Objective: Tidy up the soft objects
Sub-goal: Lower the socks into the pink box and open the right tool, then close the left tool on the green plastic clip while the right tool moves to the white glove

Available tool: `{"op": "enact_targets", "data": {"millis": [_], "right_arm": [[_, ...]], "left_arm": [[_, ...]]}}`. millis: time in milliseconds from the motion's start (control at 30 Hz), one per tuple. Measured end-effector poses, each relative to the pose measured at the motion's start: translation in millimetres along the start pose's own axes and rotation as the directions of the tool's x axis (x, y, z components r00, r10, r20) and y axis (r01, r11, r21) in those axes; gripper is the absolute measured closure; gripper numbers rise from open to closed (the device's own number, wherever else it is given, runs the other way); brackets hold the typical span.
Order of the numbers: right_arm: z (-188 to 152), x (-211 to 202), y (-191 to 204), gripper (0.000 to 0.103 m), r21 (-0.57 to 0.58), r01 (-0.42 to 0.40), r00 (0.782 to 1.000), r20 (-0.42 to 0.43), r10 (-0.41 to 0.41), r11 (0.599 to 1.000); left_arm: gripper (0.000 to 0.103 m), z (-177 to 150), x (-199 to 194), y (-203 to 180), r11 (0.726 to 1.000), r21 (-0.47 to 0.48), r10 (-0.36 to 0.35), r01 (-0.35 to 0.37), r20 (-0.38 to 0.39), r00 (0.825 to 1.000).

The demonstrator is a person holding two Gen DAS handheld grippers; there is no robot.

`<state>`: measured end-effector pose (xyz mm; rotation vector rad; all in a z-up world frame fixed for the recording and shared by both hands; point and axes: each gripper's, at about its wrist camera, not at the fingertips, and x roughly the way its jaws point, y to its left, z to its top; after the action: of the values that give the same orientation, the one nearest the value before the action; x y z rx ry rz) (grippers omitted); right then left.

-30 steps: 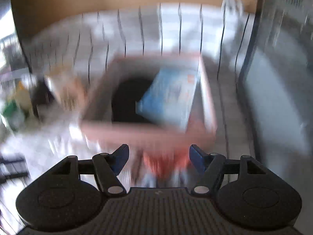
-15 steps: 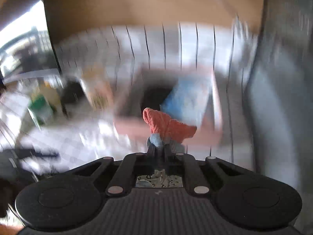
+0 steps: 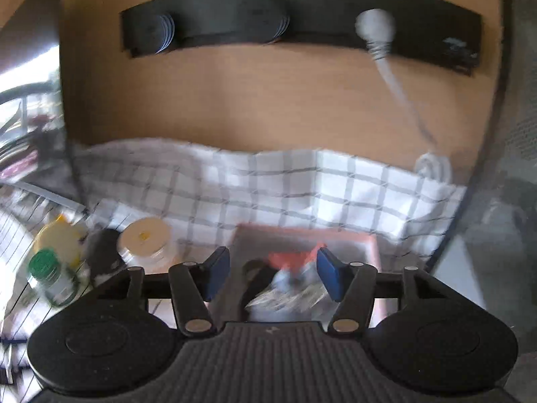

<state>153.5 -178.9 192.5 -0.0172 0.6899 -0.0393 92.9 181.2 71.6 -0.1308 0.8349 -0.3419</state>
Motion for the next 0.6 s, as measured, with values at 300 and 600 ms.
{"op": "enact_targets", "data": {"millis": [300,600], "right_arm": [[-81.4,0.8,72.1,0.044,-0.097,-0.106,0.988,-0.124,0.094,0.99],[-133.0,9.7,85.5,0.044,-0.127,-0.091,0.974,-0.216,0.062,0.988]], "left_arm": [[0.052,42.3,9.7,78.2,0.978,0.035,0.202,-0.207,0.112,0.973],[0.052,52.8,48.2,94.5,0.969,0.106,0.226,-0.224,0.001,0.974]]}}
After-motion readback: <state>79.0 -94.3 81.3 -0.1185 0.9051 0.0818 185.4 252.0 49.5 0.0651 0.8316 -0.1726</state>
